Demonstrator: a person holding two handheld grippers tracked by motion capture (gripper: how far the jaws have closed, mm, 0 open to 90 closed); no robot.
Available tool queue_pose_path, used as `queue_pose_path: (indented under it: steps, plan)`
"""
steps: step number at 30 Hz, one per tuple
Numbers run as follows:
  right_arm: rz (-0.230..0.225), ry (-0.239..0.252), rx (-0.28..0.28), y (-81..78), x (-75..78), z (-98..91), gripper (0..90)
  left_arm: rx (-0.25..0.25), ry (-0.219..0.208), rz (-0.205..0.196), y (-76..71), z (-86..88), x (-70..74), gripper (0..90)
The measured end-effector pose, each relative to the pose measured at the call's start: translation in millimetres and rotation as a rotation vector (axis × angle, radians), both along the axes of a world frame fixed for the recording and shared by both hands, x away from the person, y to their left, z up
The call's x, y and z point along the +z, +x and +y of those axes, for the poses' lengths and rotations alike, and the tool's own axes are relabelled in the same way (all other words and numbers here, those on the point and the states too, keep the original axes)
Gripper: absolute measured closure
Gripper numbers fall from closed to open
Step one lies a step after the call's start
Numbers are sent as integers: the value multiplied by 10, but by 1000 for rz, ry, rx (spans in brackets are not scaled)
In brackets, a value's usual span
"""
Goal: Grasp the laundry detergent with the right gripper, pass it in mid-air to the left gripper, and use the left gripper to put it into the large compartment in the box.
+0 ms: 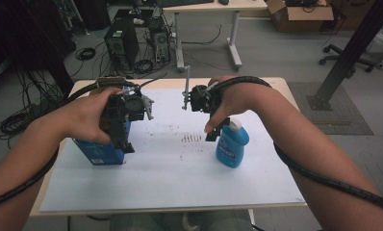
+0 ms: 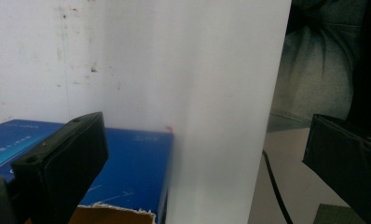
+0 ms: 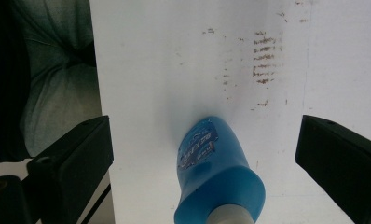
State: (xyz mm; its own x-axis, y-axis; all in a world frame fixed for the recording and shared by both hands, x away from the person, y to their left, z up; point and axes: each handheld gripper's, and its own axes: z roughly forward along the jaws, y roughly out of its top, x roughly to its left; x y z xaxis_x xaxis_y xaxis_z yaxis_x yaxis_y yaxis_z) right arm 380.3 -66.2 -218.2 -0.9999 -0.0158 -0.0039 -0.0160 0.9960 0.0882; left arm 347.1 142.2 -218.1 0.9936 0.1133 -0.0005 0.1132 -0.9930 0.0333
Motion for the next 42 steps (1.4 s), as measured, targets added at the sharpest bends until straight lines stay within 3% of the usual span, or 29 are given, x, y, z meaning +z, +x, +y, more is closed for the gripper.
queue_pose_path:
  steps: [4, 17, 42]
  plan:
    - [1, -14, 1, 2, -10, 7, 43, -1, -6, -6, -9, -5, 12, 2]
    - [-12, 28, 3, -84, 67, -43, 44, 5, 2, -10, -31, -17, 32, 2]
    - [-23, 85, -87, -379, 136, -747, 44, -17, 10, -6, -23, -183, -5, 2]
